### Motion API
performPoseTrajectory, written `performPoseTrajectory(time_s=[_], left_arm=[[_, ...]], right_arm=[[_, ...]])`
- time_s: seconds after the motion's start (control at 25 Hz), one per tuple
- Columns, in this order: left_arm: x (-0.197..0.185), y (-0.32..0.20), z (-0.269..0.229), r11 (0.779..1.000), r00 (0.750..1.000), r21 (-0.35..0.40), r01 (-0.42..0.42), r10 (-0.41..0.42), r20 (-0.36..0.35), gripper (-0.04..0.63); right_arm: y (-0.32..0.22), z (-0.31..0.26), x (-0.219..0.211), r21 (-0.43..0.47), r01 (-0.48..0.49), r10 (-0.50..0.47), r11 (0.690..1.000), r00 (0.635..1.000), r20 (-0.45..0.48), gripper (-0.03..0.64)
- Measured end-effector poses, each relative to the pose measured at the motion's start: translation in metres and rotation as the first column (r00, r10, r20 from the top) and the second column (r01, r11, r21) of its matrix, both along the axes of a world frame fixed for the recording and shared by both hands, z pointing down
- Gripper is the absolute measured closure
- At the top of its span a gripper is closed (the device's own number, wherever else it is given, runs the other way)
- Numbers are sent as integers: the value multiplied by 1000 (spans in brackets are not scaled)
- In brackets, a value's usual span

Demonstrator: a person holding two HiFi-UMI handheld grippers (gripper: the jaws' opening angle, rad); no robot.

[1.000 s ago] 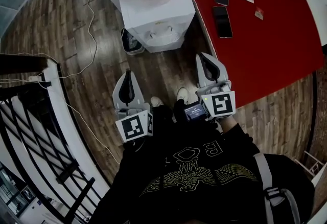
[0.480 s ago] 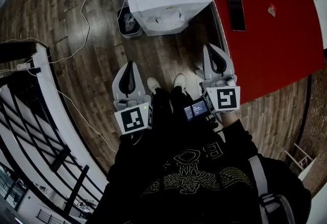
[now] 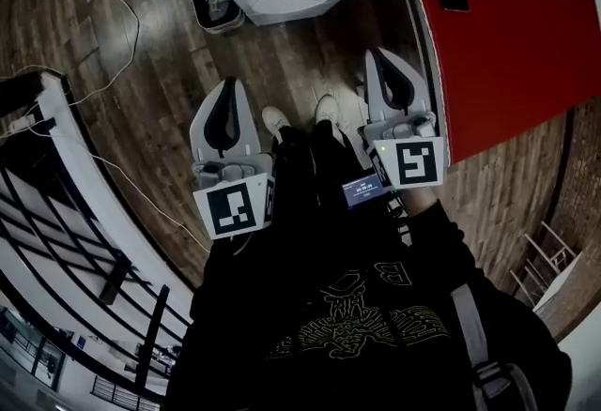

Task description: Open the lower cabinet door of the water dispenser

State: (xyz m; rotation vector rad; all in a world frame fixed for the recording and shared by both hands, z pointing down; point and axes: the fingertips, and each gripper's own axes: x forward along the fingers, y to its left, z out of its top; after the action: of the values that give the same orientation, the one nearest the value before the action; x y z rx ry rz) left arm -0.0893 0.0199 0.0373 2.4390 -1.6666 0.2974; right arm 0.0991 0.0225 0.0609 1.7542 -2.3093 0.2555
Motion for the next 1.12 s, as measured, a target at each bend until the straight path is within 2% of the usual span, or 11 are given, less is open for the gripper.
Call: performPoseTrajectory(time_s=[0.28, 0.44, 0.88, 1.12], left_arm=[[-1, 3, 18, 999, 999, -23, -27, 26, -40, 589], [-11, 3, 23, 1000, 1000, -14, 1, -1, -29, 589], [-4, 3, 32, 1000, 1000, -5, 7, -7, -6, 589], [1, -9, 51, 998, 998, -17, 62, -62, -2, 589]], right_arm=[[16, 21, 5, -16, -31, 31, 999, 999, -15, 617], [18, 22, 2, -8, -52, 52, 999, 999, -10, 617], [19, 23, 5, 8, -60, 60, 998, 998, 13, 617], [11, 39, 17, -3, -36, 36, 999, 999, 11, 617]])
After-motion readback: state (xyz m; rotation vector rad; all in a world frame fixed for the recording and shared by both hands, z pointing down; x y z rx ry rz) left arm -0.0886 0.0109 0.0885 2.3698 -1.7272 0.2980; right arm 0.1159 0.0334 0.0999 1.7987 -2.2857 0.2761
